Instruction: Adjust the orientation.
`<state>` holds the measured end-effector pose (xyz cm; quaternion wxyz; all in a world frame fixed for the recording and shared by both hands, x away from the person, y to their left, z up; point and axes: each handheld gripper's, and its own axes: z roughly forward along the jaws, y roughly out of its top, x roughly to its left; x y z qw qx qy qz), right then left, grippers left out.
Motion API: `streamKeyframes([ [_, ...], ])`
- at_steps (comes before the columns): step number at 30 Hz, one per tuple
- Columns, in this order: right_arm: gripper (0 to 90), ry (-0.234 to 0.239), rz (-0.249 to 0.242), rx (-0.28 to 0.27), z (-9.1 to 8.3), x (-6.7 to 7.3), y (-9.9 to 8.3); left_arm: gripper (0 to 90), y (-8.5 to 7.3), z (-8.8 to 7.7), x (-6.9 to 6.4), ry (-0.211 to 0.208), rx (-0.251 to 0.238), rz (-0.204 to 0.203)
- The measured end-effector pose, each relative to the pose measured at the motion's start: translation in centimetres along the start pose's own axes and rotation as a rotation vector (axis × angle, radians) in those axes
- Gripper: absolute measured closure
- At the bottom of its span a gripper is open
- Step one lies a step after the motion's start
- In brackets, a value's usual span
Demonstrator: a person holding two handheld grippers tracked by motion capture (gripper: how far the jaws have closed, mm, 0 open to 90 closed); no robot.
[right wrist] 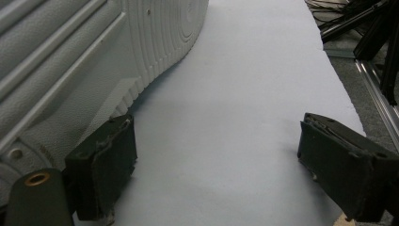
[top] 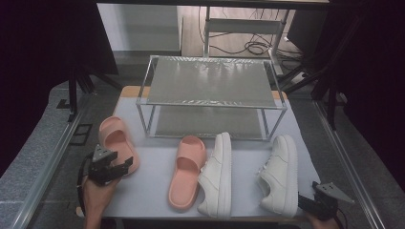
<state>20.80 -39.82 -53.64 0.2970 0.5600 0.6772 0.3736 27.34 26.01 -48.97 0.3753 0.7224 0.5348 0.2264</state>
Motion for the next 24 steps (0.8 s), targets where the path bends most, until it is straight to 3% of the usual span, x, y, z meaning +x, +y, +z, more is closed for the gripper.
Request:
streamKeyframes([
  [16, 12.2, -0.001, 0.004, -0.005, 0.0, 0.0, -0.1, 52.3, 2.8, 2.3, 1.4, 0.026, 0.027, -0.030],
  [24, 12.3, -0.001, 0.002, -0.005, 0.0, 0.0, -0.1, 59.3, 4.2, 3.4, 2.0, 0.067, 0.042, -0.045],
])
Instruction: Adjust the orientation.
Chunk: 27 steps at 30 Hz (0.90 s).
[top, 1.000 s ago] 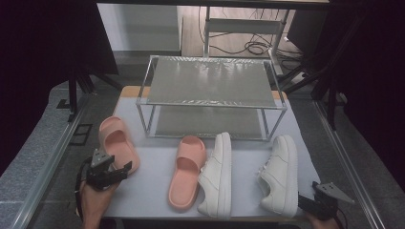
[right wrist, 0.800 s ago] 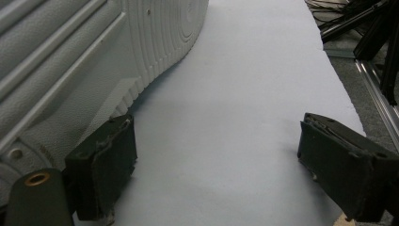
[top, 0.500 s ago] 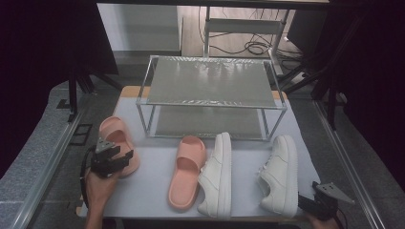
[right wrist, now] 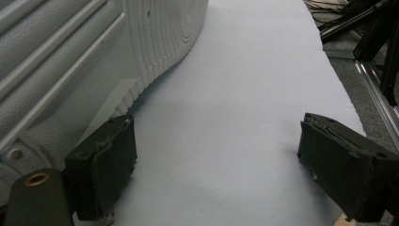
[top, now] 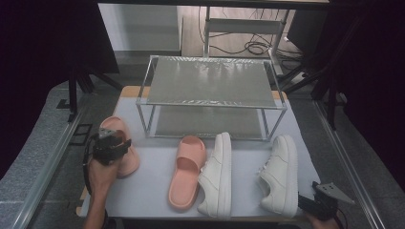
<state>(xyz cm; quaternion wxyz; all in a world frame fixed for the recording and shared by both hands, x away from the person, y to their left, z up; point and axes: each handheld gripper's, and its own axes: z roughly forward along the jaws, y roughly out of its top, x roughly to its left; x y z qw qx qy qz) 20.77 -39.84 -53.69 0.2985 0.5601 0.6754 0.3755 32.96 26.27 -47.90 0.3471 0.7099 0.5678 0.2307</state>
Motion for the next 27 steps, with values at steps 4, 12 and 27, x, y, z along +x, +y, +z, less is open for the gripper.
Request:
streamKeyframes([
  [4, 12.3, 0.000, 0.000, 0.000, 0.0, 0.0, 0.0, 60.8, 0.4, 0.8, 0.2, 0.019, 0.018, -0.008],
  [12, 12.3, -0.001, 0.002, -0.003, 0.0, 0.0, 0.0, 63.9, 1.3, 1.9, 0.6, 0.066, 0.031, -0.036],
  [27, 12.3, 0.000, 0.004, -0.005, 0.0, 0.0, 0.0, 74.0, 2.1, 2.6, 0.4, 0.114, 0.060, -0.050],
])
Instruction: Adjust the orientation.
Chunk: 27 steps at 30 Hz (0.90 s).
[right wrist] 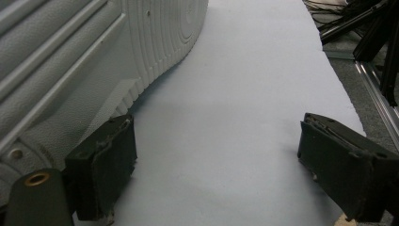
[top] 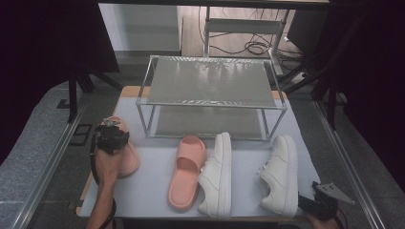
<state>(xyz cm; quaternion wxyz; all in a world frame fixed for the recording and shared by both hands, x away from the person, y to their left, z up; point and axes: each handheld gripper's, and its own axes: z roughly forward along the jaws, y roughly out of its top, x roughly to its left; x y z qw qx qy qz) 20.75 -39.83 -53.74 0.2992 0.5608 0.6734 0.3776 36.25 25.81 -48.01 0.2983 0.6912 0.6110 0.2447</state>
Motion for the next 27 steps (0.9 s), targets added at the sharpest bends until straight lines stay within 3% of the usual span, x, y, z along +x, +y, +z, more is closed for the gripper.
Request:
streamKeyframes([
  [22, 12.3, 0.001, 0.002, -0.005, 0.0, 0.0, 0.0, 84.8, -0.5, -2.0, 1.1, 0.011, -0.015, 0.004],
  [27, 12.3, 0.001, 0.002, -0.005, 0.0, 0.0, 0.0, 84.9, -0.8, -2.7, 1.2, -0.010, -0.027, 0.008],
])
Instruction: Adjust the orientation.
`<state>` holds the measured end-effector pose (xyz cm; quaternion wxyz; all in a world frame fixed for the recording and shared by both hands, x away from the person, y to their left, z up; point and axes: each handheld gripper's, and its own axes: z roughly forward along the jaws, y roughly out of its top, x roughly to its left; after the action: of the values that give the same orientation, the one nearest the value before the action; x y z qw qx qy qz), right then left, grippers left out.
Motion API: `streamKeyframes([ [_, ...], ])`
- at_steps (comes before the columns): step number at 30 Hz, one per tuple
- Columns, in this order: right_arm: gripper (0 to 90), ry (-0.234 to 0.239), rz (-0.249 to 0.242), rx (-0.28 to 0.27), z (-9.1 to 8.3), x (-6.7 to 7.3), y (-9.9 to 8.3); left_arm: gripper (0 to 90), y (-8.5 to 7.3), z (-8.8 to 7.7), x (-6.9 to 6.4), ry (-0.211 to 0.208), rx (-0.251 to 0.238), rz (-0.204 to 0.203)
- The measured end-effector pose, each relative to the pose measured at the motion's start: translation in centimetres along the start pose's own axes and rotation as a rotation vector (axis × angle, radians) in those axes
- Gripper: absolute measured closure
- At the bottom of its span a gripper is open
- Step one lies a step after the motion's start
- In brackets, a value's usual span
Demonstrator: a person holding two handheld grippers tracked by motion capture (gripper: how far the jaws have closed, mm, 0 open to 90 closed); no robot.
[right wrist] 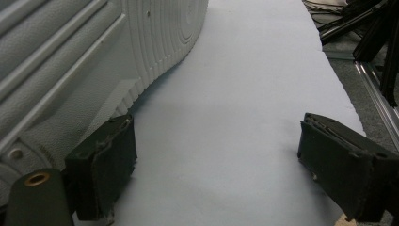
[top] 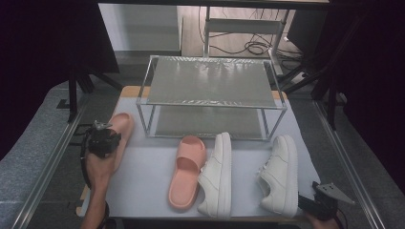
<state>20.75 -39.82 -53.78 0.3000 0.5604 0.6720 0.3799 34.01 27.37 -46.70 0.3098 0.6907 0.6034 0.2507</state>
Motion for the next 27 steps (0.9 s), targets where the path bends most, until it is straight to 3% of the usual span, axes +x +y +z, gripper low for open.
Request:
streamKeyframes([
  [10, 12.2, 0.000, 0.000, 0.000, 0.0, 0.0, 0.0, 85.2, -0.9, -2.4, -0.2, -0.031, -0.025, 0.031],
  [27, 12.2, 0.000, 0.002, -0.002, 0.0, 0.0, 0.0, 85.1, -3.5, -6.6, -1.8, -0.077, -0.022, 0.139],
])
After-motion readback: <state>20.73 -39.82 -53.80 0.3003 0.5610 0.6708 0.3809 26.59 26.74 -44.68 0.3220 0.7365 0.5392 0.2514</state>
